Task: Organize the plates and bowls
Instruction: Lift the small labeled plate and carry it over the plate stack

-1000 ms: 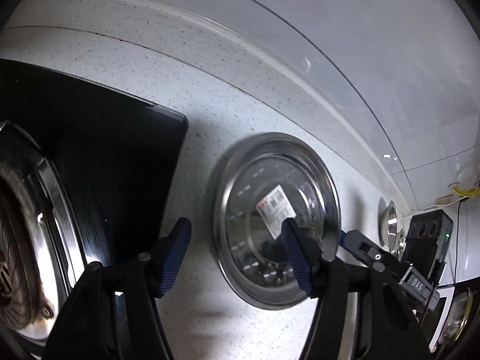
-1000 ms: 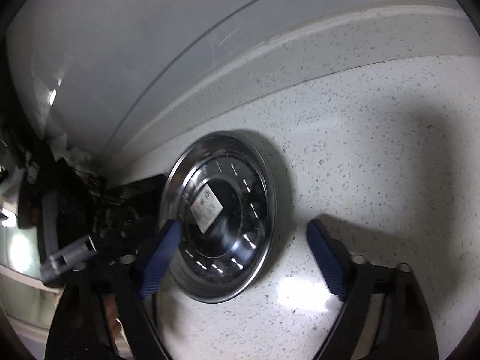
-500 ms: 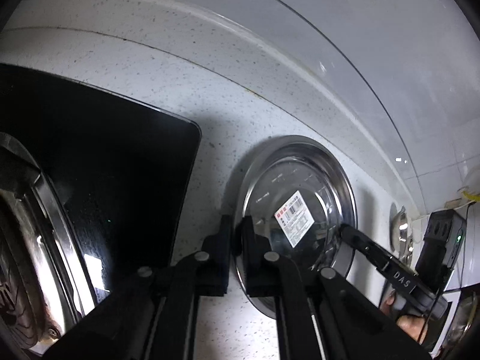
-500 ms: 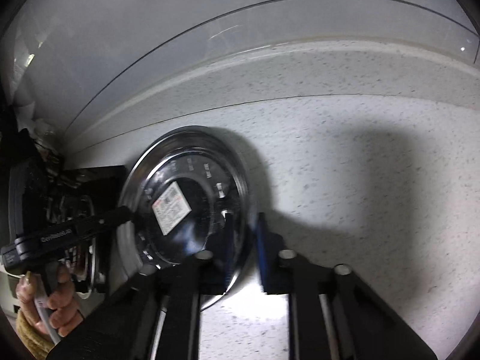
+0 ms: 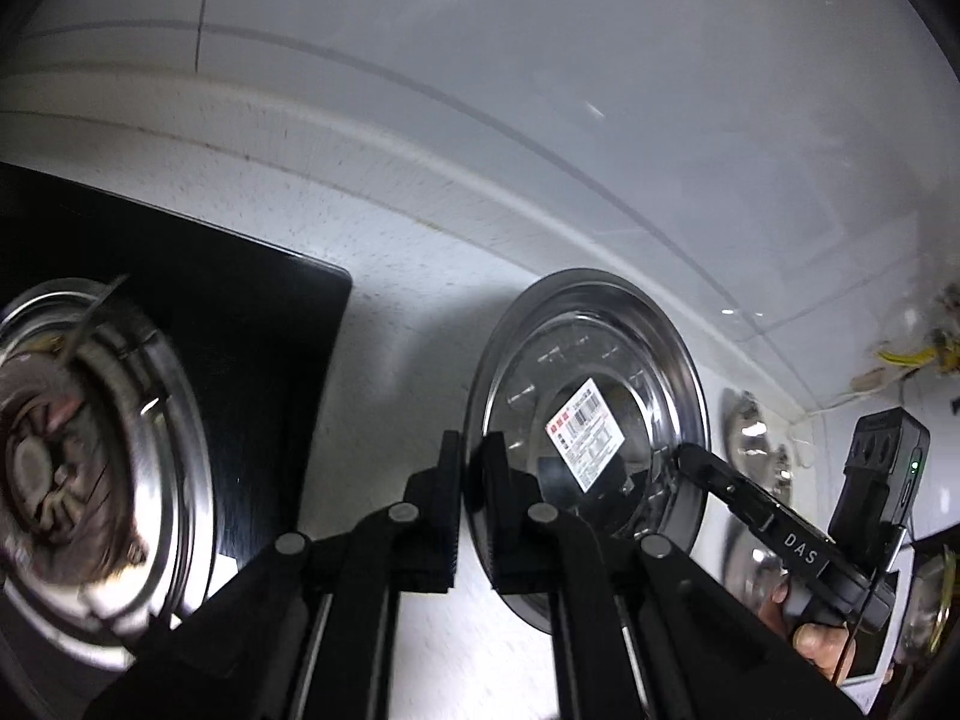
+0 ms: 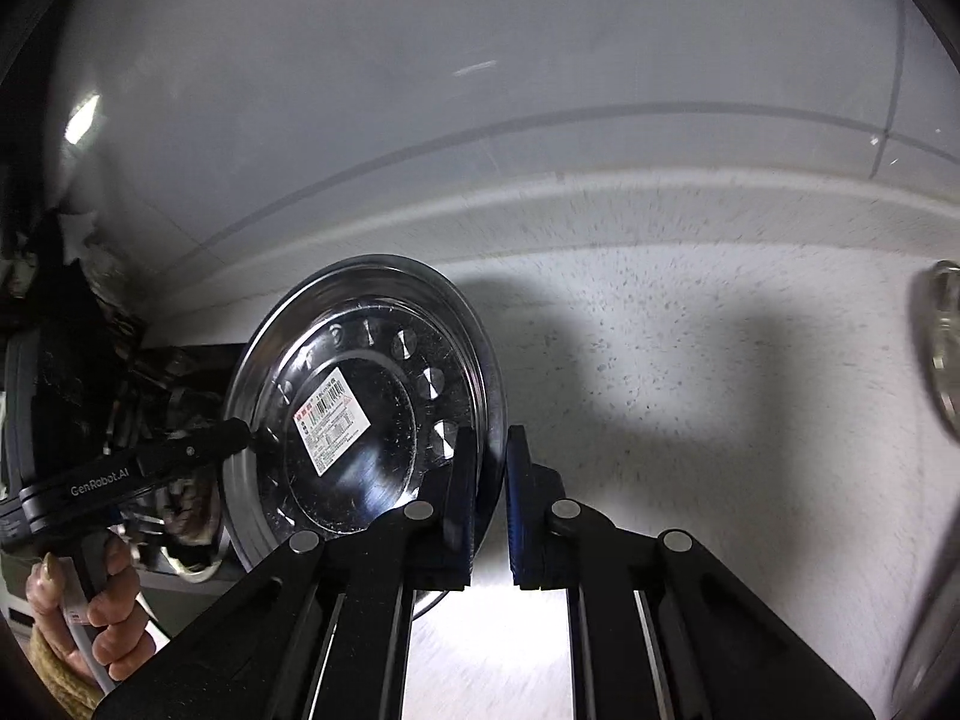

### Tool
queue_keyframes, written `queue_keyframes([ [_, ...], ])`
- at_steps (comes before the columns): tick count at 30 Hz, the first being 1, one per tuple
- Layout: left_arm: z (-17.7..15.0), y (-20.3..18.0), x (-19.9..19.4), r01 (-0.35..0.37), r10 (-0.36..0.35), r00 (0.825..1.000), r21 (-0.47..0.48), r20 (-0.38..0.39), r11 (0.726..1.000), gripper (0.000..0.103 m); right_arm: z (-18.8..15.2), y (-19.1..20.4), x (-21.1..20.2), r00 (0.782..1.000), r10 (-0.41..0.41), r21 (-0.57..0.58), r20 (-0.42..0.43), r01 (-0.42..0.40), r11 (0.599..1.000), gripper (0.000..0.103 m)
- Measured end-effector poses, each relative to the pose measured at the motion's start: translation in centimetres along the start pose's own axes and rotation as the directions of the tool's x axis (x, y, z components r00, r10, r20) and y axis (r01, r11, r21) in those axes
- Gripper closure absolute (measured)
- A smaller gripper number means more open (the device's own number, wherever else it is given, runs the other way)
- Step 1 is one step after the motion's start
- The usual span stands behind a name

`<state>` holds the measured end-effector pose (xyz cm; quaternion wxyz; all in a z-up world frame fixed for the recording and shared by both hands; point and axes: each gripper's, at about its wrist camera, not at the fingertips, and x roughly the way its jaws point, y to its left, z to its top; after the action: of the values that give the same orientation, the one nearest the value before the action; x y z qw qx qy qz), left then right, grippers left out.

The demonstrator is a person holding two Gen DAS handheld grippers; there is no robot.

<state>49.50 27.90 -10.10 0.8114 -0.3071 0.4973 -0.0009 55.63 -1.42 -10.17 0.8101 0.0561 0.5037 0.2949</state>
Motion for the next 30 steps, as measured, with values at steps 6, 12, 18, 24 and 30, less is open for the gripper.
queue_keyframes([
  [6,-5.5,-2.3,-6.6,0.033,-0.033,0.999,0.044,0.019,0.999,0.097,-3.9,1.9,-6.8,0.999,0.029,-0.037,0.045,-0.028,0.999,0.095],
  [12,-14.2,-4.0,-10.0,0.057,-0.054,0.998,0.078,-0.039,0.995,0.097,-11.3,1.1,-11.7,0.999,0.034,-0.042,0.021,-0.033,0.999,0.094],
  [18,-23.0,-5.6,-9.0,0.071,-0.059,0.990,0.094,-0.128,0.993,0.097,-19.4,-2.2,-13.6,0.999,0.010,0.033,-0.040,-0.009,0.999,0.094],
  [24,-28.1,-4.2,-6.5,0.052,-0.039,0.978,0.059,-0.204,0.997,0.097,-24.1,-4.9,-13.1,0.994,0.012,0.107,-0.105,-0.001,0.994,0.094],
  [30,-30.1,-3.1,-4.5,0.015,-0.004,0.977,0.052,-0.212,0.999,0.097,-25.4,-4.3,-11.8,0.993,0.007,0.115,-0.120,0.007,0.993,0.094],
])
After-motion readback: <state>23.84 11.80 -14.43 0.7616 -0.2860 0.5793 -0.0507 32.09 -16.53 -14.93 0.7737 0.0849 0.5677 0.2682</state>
